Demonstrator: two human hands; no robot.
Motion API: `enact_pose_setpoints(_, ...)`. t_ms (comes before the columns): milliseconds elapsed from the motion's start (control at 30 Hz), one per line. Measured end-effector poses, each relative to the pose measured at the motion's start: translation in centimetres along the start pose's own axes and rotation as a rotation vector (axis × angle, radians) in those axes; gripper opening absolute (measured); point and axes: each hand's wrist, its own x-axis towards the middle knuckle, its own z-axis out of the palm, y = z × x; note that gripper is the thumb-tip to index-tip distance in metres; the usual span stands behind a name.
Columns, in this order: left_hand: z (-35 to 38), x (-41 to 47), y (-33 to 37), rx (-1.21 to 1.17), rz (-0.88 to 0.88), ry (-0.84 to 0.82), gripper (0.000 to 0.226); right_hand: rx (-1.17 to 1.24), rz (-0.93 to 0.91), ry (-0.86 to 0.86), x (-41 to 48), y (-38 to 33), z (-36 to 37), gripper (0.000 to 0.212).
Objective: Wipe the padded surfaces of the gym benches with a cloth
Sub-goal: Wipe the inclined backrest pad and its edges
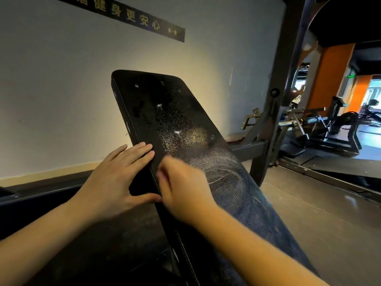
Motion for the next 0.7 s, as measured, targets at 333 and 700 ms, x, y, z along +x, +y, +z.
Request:
enact_pose_setpoints(333,0.3,0.0,0.1,-0.043,-0.024,0.023,0.108,-0.335,0.543,0.037,1.6,15.7,-3.3,0.015)
enact_pose_setpoints(700,0.0,-0.1,0.1,-0.061,-0.039,-0.009,0.110,-0.073,0.152,0.032,-7.2,6.0,-2.2,0.017)
